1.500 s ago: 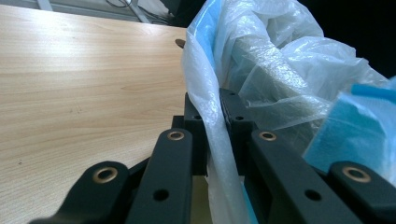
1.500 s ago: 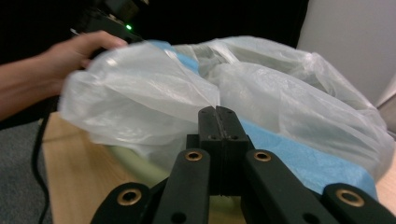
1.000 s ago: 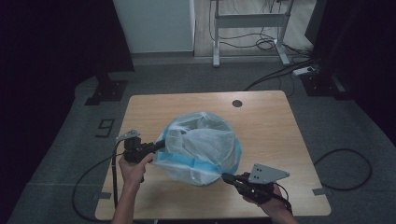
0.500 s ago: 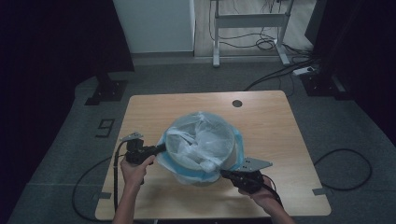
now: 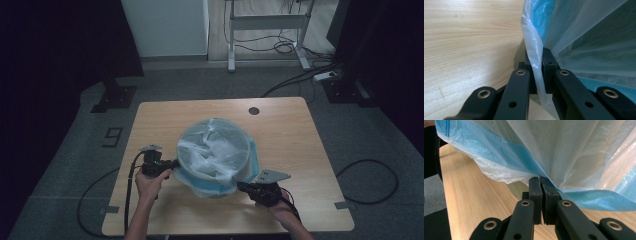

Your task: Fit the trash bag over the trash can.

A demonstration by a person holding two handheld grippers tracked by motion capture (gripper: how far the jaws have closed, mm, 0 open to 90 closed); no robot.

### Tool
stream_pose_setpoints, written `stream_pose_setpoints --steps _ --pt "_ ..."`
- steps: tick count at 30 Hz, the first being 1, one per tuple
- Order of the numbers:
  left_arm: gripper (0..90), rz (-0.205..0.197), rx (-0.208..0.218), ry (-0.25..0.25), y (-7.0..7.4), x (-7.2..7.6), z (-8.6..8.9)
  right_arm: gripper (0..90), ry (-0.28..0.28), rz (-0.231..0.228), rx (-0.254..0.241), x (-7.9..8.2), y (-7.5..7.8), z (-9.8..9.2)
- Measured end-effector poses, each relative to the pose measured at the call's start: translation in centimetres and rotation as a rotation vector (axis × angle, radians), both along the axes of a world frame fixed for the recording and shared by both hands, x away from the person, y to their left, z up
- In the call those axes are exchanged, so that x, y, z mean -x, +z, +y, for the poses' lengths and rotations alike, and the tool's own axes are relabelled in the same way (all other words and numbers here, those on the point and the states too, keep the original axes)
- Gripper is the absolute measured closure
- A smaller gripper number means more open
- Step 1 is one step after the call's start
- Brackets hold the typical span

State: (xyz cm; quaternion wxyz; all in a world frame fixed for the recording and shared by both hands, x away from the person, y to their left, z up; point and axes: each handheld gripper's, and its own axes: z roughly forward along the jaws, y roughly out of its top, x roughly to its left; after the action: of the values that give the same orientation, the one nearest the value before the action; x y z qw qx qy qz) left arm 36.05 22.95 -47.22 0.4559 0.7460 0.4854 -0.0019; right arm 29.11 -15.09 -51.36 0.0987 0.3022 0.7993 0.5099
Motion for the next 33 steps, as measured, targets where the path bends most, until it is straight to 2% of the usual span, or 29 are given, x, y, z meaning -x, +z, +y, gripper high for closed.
stream_pose_setpoints --steps 3,5,6,7,8,9,10,11,14,16,17,18,19,23,30,33 --pt "84.0 -0.010 -0.013 -0.002 -0.1 0.1 -0.1 78.4 -0.012 -0.005 0.002 0.1 -0.1 -0.2" --pt "80.3 -0.042 -0.017 0.005 0.1 0.3 -0.1 68.7 -0.022 -0.015 -0.005 0.3 -0.1 -0.5" --pt "76.3 -0.068 -0.016 0.009 0.2 0.5 -0.1 63.4 -0.033 -0.021 -0.012 0.4 -0.1 -0.7" --pt "71.4 -0.068 -0.016 0.009 0.2 0.5 -0.1 60.0 -0.044 -0.028 -0.024 0.6 0.0 -0.9" --pt "65.8 -0.122 -0.021 0.036 0.6 0.9 0.1 56.5 -0.050 -0.035 -0.041 0.7 0.1 -1.2" --pt "61.3 -0.148 -0.021 0.049 0.8 1.1 0.3 52.8 -0.056 -0.049 -0.057 0.9 0.2 -1.5" --pt "57.3 -0.148 -0.021 0.049 0.8 1.1 0.3 49.2 -0.066 -0.063 -0.072 1.1 0.4 -1.7" --pt "52.4 -0.191 -0.011 0.071 1.3 1.5 0.8 45.0 -0.077 -0.072 -0.090 1.3 0.5 -2.0" --pt "41.4 -0.229 0.018 0.080 1.8 1.9 1.6 38.6 -0.103 -0.096 -0.139 1.7 1.0 -2.8" --pt "37.0 -0.244 0.029 0.070 2.1 2.1 2.0 36.9 -0.100 -0.105 -0.163 1.8 1.3 -3.1" --pt "36.1 -0.244 0.029 0.070 2.1 2.1 2.0 36.5 -0.097 -0.107 -0.172 1.9 1.4 -3.2" --pt "35.6 -0.261 0.021 0.057 2.3 2.4 2.0 36.1 -0.096 -0.110 -0.179 2.0 1.5 -3.2" --pt "35.4 -0.261 0.021 0.057 2.3 2.4 2.0 36.1 -0.096 -0.110 -0.179 2.0 1.5 -3.2" --pt "35.0 -0.298 0.016 0.003 2.9 3.0 1.9 34.8 -0.095 -0.114 -0.190 2.2 1.6 -3.1" --pt "33.9 -0.332 0.020 -0.023 3.6 3.4 2.2 32.8 -0.111 -0.097 -0.212 2.3 1.0 -3.8" --pt "34.0 -0.367 0.020 -0.042 4.6 4.0 2.4 32.6 -0.122 -0.092 -0.228 2.2 0.8 -4.2"
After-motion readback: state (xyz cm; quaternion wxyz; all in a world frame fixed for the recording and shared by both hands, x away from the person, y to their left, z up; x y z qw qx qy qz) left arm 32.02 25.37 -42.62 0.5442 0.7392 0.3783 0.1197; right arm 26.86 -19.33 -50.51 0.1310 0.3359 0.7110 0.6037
